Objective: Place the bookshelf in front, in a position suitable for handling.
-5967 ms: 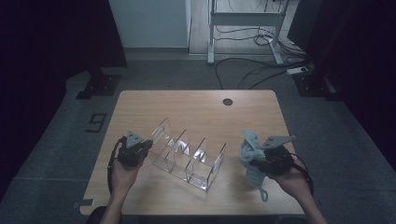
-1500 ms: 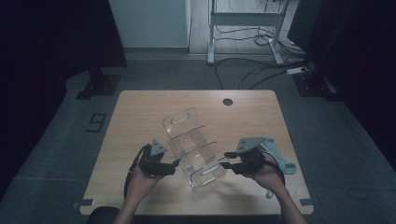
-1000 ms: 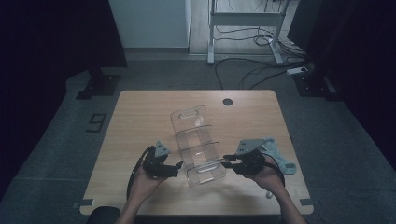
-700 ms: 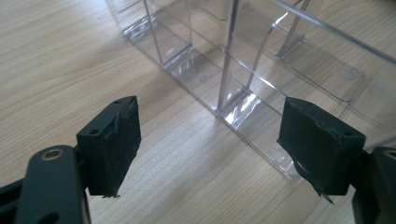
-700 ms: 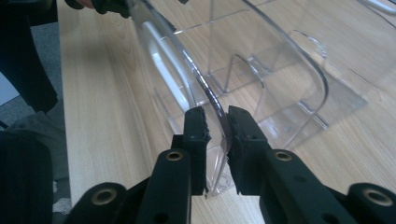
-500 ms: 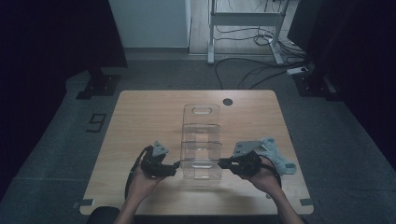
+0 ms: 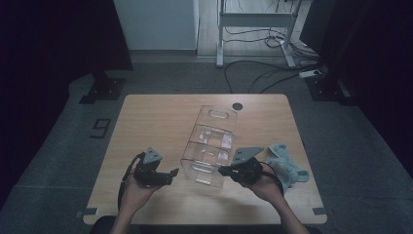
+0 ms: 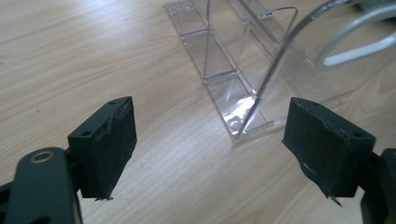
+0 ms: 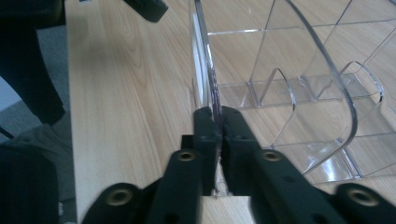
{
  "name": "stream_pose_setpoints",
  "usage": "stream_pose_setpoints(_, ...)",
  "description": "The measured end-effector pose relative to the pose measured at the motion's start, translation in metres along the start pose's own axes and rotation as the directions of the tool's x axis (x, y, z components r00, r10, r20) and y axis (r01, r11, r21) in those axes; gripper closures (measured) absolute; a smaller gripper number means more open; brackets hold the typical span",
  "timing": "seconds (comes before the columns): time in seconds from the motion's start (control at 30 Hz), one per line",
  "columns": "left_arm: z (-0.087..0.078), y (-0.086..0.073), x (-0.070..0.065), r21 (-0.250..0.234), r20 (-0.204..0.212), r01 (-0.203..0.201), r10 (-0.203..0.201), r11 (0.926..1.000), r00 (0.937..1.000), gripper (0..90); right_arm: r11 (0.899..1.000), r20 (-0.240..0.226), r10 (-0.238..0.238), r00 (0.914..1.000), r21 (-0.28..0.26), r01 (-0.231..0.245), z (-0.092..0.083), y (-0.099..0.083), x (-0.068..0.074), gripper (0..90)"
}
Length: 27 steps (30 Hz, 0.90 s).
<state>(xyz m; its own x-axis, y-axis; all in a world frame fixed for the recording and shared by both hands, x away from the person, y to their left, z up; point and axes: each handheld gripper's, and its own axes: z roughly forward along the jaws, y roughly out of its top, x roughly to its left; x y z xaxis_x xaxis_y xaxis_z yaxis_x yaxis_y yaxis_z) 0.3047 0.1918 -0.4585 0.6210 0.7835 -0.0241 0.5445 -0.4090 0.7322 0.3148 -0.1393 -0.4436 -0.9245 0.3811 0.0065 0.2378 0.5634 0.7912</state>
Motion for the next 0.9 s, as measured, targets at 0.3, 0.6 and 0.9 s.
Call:
stream_pose_setpoints(0.3, 0.002, 0.004, -0.017, 0.003, 0.023, -0.044, 0.044, 0.999, 0.9988, 21.0, 0.996, 0.037, 0.077, 0.9963, -0.054, -0.075, -0.03, -0.01, -0.017, 54.6)
stream_pose_setpoints(0.6, 0.009, 0.008, -0.032, 0.01, 0.053, -0.083, 0.083, 0.9965, 0.9952, 25.1, 0.992, 0.166, 0.125, 0.9781, -0.015, -0.124, -0.018, -0.012, -0.034, 38.5)
stream_pose_setpoints(0.9, 0.017, 0.01, -0.036, 0.003, 0.035, -0.093, 0.092, 0.9957, 0.9951, 32.3, 0.987, 0.203, 0.161, 0.9659, -0.011, -0.162, 0.007, -0.01, -0.049, 49.9)
